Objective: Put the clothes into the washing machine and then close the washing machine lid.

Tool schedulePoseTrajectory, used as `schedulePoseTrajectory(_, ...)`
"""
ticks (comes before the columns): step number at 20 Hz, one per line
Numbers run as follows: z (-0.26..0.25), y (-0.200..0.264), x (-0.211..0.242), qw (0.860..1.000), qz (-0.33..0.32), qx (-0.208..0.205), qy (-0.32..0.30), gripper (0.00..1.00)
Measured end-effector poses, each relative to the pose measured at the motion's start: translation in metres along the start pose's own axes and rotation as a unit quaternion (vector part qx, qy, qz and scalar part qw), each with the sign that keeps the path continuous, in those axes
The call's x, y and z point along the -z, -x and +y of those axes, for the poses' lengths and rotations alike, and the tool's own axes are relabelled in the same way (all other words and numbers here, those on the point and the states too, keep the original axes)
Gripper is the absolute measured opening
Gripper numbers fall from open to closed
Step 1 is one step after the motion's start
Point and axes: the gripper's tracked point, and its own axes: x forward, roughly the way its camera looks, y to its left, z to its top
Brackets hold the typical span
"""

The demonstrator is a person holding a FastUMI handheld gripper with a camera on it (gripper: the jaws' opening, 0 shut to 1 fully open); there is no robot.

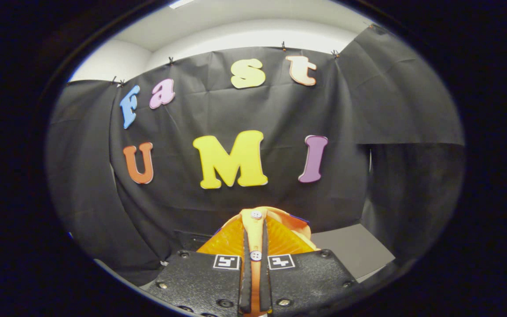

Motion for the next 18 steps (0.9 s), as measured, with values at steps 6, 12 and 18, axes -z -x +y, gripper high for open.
schedulePoseTrajectory(6, 0.079, -0.014, 0.007, 0.999, 0.012, -0.049, 0.006, 0.10)
schedulePoseTrajectory(12, 0.135, -0.051, 0.052, 0.995, 0.061, -0.082, -0.013, 0.10)
schedulePoseTrajectory(18, 0.164, -0.100, 0.116, 0.987, 0.129, -0.085, -0.034, 0.10)
